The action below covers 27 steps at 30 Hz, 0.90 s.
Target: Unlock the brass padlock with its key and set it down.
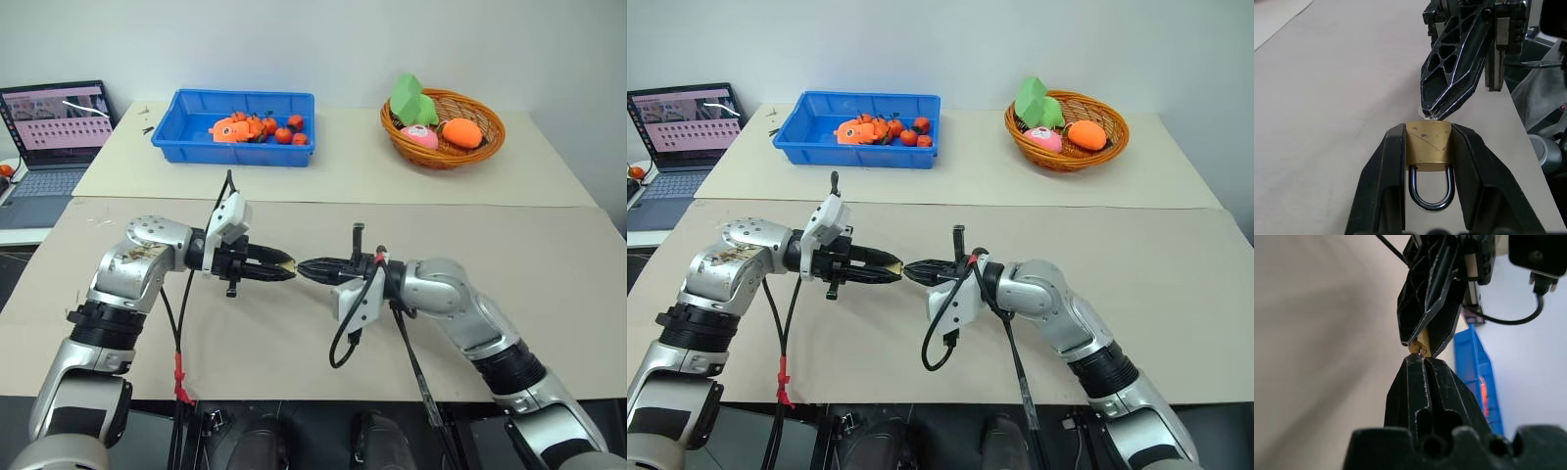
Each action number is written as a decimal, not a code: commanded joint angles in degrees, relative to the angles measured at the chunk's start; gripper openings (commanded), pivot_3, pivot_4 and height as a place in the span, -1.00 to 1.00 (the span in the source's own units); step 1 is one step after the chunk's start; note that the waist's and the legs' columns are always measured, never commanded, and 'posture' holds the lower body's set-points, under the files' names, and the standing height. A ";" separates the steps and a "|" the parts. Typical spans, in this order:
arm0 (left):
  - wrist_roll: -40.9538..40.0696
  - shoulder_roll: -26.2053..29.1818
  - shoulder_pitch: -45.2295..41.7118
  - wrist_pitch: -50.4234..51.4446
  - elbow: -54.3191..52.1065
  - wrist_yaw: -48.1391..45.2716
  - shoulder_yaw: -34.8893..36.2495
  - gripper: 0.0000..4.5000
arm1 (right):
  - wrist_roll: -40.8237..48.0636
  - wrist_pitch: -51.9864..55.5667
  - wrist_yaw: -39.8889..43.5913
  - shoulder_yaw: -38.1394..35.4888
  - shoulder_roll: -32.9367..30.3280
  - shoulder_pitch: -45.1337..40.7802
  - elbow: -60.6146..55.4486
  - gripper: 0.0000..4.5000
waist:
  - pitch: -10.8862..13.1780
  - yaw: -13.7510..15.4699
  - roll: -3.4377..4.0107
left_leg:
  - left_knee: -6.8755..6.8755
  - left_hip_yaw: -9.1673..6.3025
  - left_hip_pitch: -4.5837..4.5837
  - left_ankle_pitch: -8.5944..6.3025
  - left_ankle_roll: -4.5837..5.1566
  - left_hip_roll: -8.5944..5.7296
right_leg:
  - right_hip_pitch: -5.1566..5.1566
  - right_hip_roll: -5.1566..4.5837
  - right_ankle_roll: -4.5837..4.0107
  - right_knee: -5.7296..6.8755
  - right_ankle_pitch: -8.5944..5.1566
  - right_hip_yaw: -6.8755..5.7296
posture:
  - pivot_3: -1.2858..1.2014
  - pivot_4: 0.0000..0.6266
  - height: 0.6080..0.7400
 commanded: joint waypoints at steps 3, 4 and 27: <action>-0.41 -0.04 -0.81 0.19 -1.88 1.11 1.12 -0.62 | 9.93 11.45 7.63 0.31 1.61 -1.85 -6.12 -0.99 | 0.00 0.03 0.00 | 0.00 0.00 0.00 0.00 0.01 -0.01 | 0.00 0.00 0.00 0.00 0.00 0.00 | 0.03 -0.52 0.28; -0.39 -0.08 -0.83 0.19 -1.85 1.23 1.15 -0.62 | 11.97 14.02 9.08 0.39 1.83 -1.89 -7.00 -0.99 | 0.00 0.03 0.00 | -0.01 -0.01 -0.01 0.00 0.01 -0.01 | -0.01 0.00 0.00 0.00 0.00 0.00 | 0.03 -0.52 0.28; -0.92 0.41 -0.44 1.12 -2.57 2.29 1.42 -0.62 | -15.73 -17.10 -11.56 1.26 -0.97 -4.84 3.46 0.04 | 0.00 0.01 0.00 | 0.00 0.03 -0.01 0.00 -0.01 -0.02 | -0.04 -0.01 0.01 0.01 0.00 0.00 | 0.03 -0.52 0.28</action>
